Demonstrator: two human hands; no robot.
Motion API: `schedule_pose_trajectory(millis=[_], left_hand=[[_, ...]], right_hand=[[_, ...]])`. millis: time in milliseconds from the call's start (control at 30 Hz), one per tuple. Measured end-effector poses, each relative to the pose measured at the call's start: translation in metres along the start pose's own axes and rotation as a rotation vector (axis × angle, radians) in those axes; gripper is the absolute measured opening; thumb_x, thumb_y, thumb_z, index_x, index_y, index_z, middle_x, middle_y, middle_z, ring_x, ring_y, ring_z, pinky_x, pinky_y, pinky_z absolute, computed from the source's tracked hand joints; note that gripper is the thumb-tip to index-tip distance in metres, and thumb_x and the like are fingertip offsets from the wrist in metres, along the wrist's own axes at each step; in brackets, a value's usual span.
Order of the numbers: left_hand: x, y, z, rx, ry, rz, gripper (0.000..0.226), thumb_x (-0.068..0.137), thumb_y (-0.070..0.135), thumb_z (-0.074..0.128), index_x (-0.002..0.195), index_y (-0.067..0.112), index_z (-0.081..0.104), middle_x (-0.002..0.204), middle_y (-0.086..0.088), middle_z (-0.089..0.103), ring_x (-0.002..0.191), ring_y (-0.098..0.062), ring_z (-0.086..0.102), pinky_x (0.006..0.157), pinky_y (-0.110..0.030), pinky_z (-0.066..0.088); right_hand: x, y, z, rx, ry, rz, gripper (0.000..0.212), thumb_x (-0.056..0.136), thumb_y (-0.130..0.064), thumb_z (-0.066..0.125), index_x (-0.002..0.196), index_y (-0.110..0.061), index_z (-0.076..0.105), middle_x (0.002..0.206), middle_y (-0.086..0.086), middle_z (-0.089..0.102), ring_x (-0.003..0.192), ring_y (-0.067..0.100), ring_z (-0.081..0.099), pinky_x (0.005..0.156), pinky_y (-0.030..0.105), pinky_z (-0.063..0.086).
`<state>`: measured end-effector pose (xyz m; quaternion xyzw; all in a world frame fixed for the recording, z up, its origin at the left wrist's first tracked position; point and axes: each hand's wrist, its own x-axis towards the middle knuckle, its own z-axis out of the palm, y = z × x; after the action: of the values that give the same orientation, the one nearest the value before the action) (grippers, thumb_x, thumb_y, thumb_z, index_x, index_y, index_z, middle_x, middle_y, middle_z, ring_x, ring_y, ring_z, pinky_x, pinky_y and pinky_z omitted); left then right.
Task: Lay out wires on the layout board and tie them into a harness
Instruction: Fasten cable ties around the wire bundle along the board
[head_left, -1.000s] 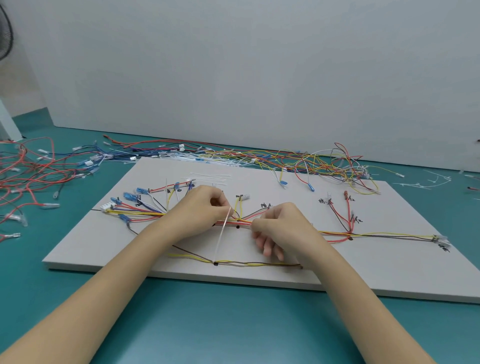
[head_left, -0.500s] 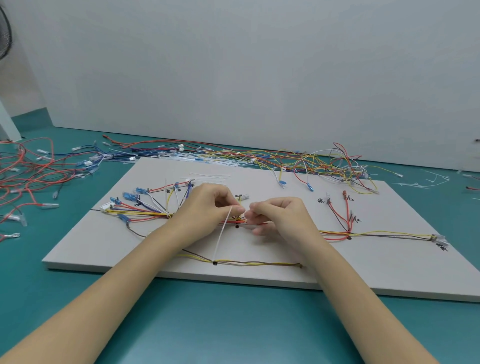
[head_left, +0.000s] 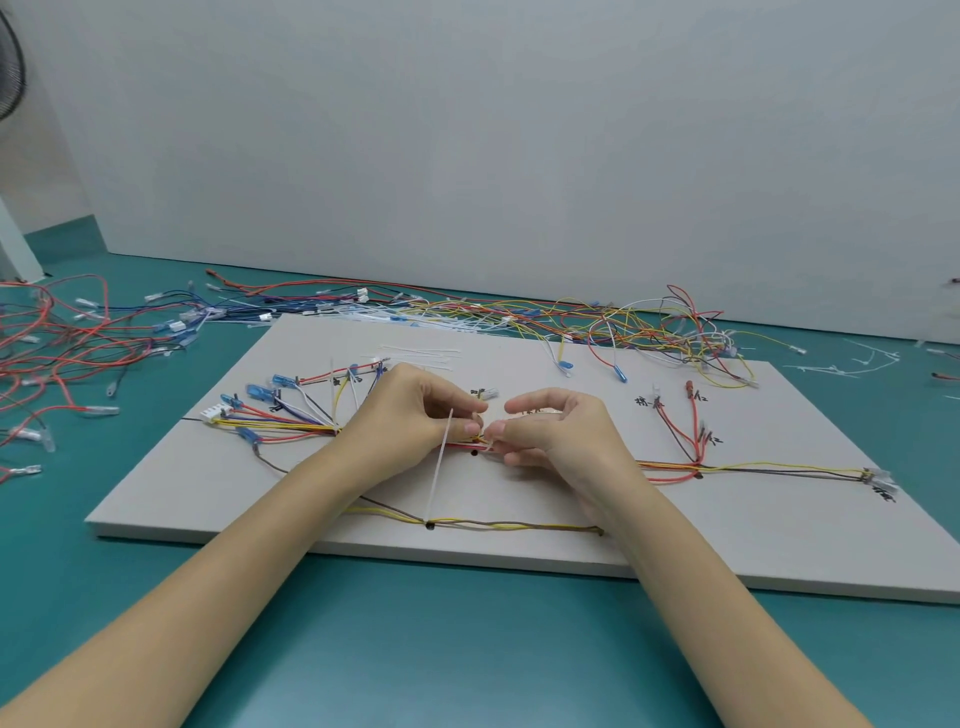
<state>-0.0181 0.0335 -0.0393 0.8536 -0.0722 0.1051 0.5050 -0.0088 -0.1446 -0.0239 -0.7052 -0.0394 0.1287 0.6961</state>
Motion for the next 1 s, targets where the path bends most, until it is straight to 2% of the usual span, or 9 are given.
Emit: schedule_pose_trajectory(millis=[100, 233, 367, 500, 633, 800, 1000], left_hand=[[-0.001, -0.001, 0.001, -0.065, 0.018, -0.023, 0.028, 0.075, -0.002, 0.079, 0.096, 0.015, 0.075, 0.077, -0.001, 0.075, 0.070, -0.008, 0.070, 0.072, -0.023, 0.058], [-0.002, -0.001, 0.003, -0.112, 0.050, -0.045, 0.026, 0.075, -0.002, 0.079, 0.089, 0.018, 0.073, 0.073, 0.002, 0.075, 0.069, -0.009, 0.071, 0.067, -0.019, 0.057], [-0.002, 0.000, 0.003, -0.143, 0.045, -0.064, 0.023, 0.075, -0.004, 0.079, 0.089, 0.014, 0.074, 0.070, 0.004, 0.074, 0.067, -0.006, 0.071, 0.065, -0.017, 0.056], [-0.002, 0.000, 0.002, -0.135, 0.031, -0.059, 0.024, 0.074, -0.004, 0.078, 0.085, 0.017, 0.075, 0.067, 0.008, 0.073, 0.064, -0.003, 0.069, 0.064, -0.015, 0.054], [-0.001, 0.000, 0.003, -0.141, 0.031, -0.065, 0.022, 0.075, -0.005, 0.077, 0.089, 0.011, 0.076, 0.070, 0.009, 0.073, 0.064, -0.002, 0.069, 0.063, -0.013, 0.053], [-0.001, 0.000, 0.003, -0.116, 0.043, -0.066, 0.019, 0.074, -0.003, 0.079, 0.092, 0.004, 0.077, 0.077, 0.001, 0.074, 0.064, 0.000, 0.068, 0.062, -0.011, 0.051], [0.000, 0.000, 0.004, -0.092, 0.041, -0.055, 0.017, 0.075, -0.001, 0.079, 0.091, 0.006, 0.077, 0.078, 0.000, 0.074, 0.064, 0.001, 0.067, 0.062, -0.011, 0.050]], right_hand=[[0.000, 0.001, 0.000, -0.009, -0.027, -0.014, 0.012, 0.079, 0.002, 0.074, 0.089, 0.001, 0.068, 0.068, 0.011, 0.070, 0.055, 0.014, 0.067, 0.048, 0.020, 0.051], [0.001, 0.003, 0.001, -0.068, -0.056, -0.063, 0.003, 0.084, -0.001, 0.070, 0.083, -0.001, 0.073, 0.066, 0.009, 0.069, 0.051, 0.009, 0.060, 0.042, 0.018, 0.044], [0.002, 0.006, 0.005, -0.144, -0.054, -0.069, 0.015, 0.085, -0.003, 0.069, 0.071, -0.008, 0.072, 0.060, 0.003, 0.067, 0.047, 0.006, 0.051, 0.036, 0.018, 0.037], [0.004, 0.008, 0.007, -0.209, -0.028, -0.058, 0.016, 0.085, -0.009, 0.070, 0.069, -0.011, 0.072, 0.062, 0.006, 0.065, 0.051, 0.015, 0.045, 0.039, 0.024, 0.032], [0.004, 0.009, 0.008, -0.216, -0.040, -0.072, 0.018, 0.086, -0.007, 0.068, 0.068, -0.011, 0.071, 0.057, 0.002, 0.063, 0.044, 0.008, 0.044, 0.035, 0.021, 0.032], [0.006, 0.010, 0.007, -0.245, -0.020, -0.056, 0.018, 0.086, -0.011, 0.068, 0.068, -0.011, 0.072, 0.070, 0.013, 0.063, 0.058, 0.023, 0.044, 0.043, 0.027, 0.030], [0.008, 0.011, 0.006, -0.252, -0.031, -0.052, 0.016, 0.086, -0.012, 0.068, 0.071, -0.009, 0.073, 0.071, 0.014, 0.063, 0.060, 0.024, 0.044, 0.044, 0.028, 0.031]])
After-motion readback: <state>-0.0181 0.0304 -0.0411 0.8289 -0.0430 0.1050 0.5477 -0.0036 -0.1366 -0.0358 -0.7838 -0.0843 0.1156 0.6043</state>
